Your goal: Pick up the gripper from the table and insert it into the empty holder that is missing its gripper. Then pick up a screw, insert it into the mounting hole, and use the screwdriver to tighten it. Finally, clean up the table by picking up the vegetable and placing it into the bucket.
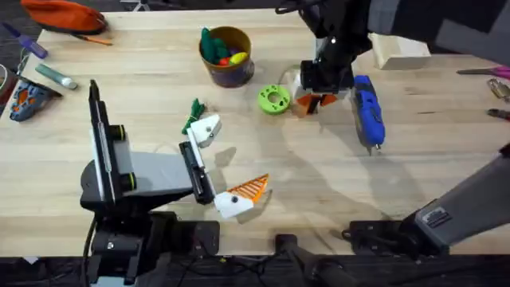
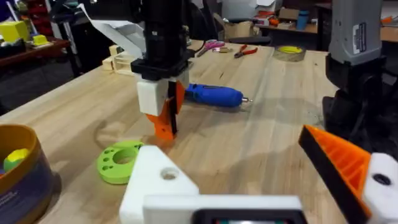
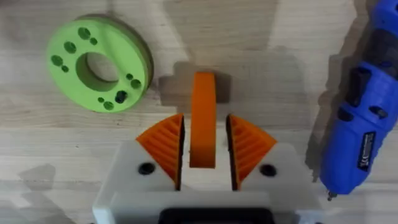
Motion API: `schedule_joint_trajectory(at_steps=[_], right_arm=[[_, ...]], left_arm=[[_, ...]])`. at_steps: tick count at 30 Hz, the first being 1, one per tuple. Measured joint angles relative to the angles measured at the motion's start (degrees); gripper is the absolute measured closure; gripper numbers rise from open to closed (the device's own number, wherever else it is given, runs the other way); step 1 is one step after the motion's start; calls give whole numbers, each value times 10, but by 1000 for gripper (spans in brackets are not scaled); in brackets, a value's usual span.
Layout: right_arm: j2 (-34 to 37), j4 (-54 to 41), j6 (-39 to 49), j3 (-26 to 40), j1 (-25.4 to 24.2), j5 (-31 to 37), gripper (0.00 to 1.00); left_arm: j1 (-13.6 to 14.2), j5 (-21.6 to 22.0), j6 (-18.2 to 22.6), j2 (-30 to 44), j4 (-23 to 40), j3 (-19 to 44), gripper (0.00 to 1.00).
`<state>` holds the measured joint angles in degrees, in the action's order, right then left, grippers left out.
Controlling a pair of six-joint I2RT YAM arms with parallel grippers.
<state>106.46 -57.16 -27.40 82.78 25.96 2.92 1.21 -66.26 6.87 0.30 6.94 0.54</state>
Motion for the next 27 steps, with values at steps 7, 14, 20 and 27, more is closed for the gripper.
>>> schedule_joint_trajectory(at_steps=[7, 14, 20, 27], right_arm=[[0, 1, 2, 0, 0, 0, 631], [0, -6, 5, 0, 0, 0, 702], [0, -7, 4, 0, 0, 0, 749], [0, -7, 5, 0, 0, 0, 894]], left_arm=[[0, 0, 0, 0, 0, 0, 15], [0, 0, 0, 0, 0, 0, 15], [0, 0, 0, 0, 0, 0, 15], [0, 0, 0, 0, 0, 0, 14]])
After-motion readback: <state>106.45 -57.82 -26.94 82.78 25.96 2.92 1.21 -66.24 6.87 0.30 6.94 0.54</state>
